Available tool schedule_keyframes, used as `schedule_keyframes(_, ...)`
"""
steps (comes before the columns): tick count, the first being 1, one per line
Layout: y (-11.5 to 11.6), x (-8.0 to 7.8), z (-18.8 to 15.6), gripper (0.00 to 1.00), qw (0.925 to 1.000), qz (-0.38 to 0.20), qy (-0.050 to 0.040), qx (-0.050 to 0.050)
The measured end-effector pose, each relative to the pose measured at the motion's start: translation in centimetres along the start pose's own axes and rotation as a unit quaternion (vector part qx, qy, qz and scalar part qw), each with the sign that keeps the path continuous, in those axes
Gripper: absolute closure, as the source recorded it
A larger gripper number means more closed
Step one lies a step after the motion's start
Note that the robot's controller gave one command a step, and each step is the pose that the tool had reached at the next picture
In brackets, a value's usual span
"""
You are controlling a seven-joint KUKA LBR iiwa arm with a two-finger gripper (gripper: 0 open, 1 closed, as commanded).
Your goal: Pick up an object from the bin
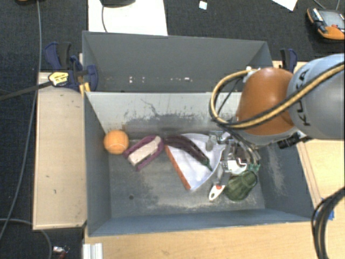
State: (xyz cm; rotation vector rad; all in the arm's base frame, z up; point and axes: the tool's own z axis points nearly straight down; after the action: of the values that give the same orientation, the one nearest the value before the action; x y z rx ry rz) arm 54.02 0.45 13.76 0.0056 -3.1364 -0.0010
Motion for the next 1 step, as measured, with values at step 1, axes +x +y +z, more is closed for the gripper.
schedule_keyframes(1, 0.00, -0.16, -0.47, 0.00, 1.0000, 0.000, -0.0040, 0.000)
